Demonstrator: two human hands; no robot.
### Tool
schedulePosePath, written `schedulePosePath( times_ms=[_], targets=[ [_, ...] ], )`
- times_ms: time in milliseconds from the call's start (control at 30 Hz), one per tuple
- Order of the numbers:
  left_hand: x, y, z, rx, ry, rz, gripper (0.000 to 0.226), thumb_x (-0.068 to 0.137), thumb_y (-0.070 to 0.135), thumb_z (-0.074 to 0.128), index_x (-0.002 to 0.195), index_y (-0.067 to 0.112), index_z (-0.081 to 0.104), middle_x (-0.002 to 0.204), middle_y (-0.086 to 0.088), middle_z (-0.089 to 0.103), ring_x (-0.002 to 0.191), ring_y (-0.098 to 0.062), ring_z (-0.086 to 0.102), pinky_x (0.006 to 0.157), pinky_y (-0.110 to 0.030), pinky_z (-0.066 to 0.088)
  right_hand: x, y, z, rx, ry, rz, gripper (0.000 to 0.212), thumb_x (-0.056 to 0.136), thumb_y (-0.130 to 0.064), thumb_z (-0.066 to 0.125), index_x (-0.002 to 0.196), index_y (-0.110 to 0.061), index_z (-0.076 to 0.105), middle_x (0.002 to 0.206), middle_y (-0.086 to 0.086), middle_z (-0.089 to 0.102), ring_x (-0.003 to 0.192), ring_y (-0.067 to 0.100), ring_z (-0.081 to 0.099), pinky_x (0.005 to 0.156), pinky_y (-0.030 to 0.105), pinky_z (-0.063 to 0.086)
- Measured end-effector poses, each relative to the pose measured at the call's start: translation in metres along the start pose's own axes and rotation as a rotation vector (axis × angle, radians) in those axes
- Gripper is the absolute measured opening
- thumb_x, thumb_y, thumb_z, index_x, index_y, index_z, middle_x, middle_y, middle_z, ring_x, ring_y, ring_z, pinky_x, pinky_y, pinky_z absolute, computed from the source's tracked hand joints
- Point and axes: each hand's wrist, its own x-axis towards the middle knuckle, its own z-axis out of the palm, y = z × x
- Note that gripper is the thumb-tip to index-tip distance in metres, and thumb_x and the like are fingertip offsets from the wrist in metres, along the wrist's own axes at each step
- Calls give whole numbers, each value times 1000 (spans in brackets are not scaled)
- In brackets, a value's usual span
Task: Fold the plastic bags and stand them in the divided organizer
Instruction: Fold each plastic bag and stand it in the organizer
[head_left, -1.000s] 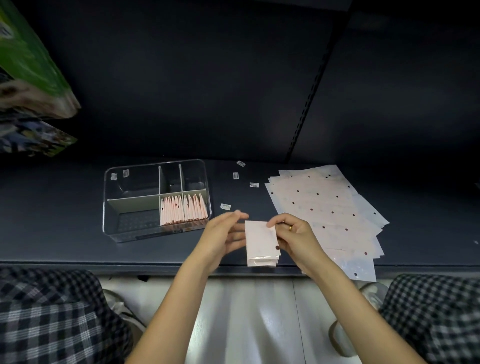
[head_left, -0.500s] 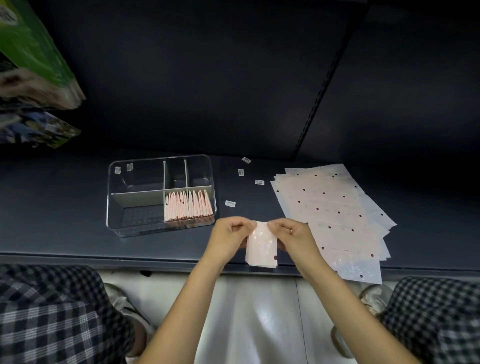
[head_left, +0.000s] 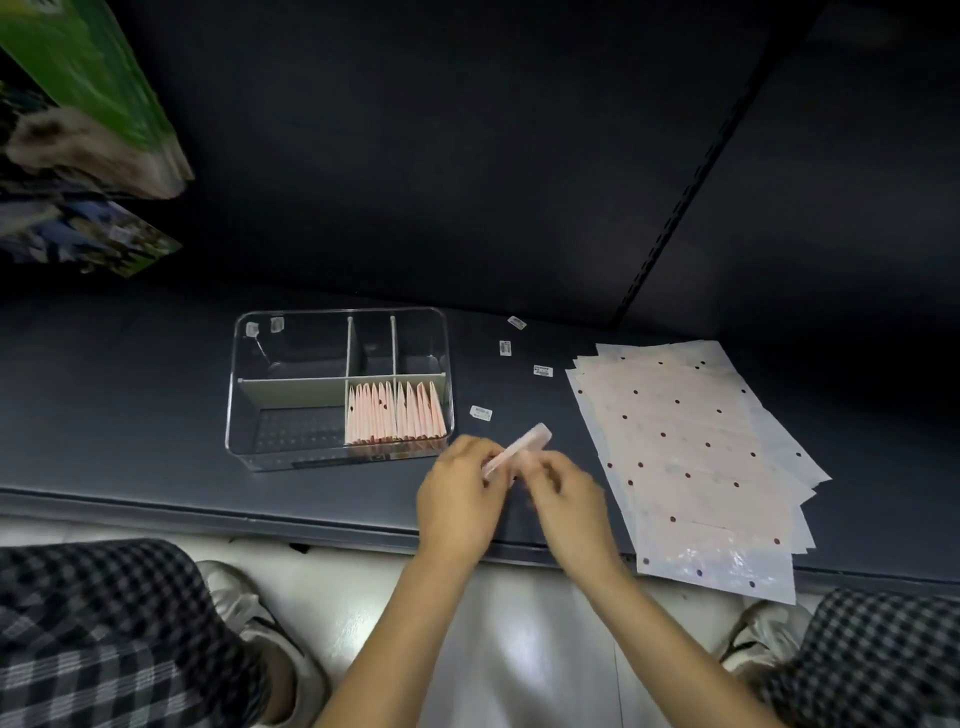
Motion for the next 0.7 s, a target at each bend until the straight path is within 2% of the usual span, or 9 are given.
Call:
schedulePosePath(
  times_ms=[67, 167, 233, 300, 367, 467, 567, 633, 700],
  targets=[
    [-2, -2, 4, 49, 63, 74, 5, 87, 26, 58, 85, 22, 61, 94, 11, 59, 87, -12, 52, 59, -26, 34, 8, -9, 14, -23, -50, 2, 24, 93, -39, 52, 82, -21, 65, 67, -14, 64, 64, 0, 58, 65, 17, 44],
    [4, -13, 7, 7, 77, 101, 10, 85, 27, 61, 95, 25, 63, 102, 17, 57, 94, -7, 47, 63, -24, 37, 27, -15, 26, -50, -41, 7, 25, 95, -24, 50, 78, -12, 63, 65, -8, 62, 63, 6, 56, 58, 14, 39],
    [15, -23, 3, -91, 52, 103, 18, 85, 31, 62, 103, 29, 64, 106, 19, 56, 98, -3, 46, 72, -22, 40, 42, -19, 29, -94, -40, 12, 24, 95, -18, 47, 83, -7, 64, 68, 0, 63, 67, 17, 58, 64, 23, 45],
    [31, -36, -3, -95, 90, 119, 22, 85, 32, 63, 107, 28, 65, 111, 15, 58, 104, -7, 46, 80, -24, 41, 59, -24, 29, -118, -46, 3, 22, 96, -16, 45, 88, -6, 63, 69, 0, 63, 67, 21, 63, 72, 35, 54],
    [51, -54, -8, 70, 99, 132, 31, 87, 32, 62, 117, 23, 62, 121, 6, 56, 114, -17, 44, 90, -30, 39, 78, -29, 31, -189, -61, -17, 18, 96, -17, 44, 93, -9, 59, 78, 5, 67, 76, 27, 66, 78, 46, 53],
    [73, -76, -10, 431, -91, 138, 46, 92, 42, 51, 134, 25, 46, 146, 2, 34, 131, -26, 25, 104, -39, 28, 100, -34, 36, -300, -98, -53, 15, 96, -21, 46, 93, -10, 57, 84, 10, 70, 83, 31, 65, 80, 47, 51],
    [85, -92, -8, 586, -211, 245, 47, 92, 50, 45, 133, 27, 44, 152, 0, 21, 136, -27, 16, 109, -41, 18, 113, -39, 42, -338, -131, -72, 13, 93, -20, 51, 86, -11, 57, 75, 10, 71, 72, 27, 68, 77, 45, 53],
    [89, -101, -9, 625, -220, 286, 45, 91, 52, 46, 127, 27, 48, 151, -1, 22, 136, -28, 16, 108, -42, 17, 118, -42, 48, -355, -174, -87, 14, 92, -19, 53, 80, -14, 55, 73, 9, 71, 67, 27, 68, 74, 43, 54],
    [91, -107, -11, 627, -175, 289, 43, 87, 55, 50, 121, 28, 52, 149, 0, 25, 134, -27, 17, 106, -41, 16, 120, -42, 56, -440, -199, -131, 14, 91, -20, 53, 78, -15, 54, 72, 10, 71, 70, 28, 68, 74, 40, 53]
  ],
)
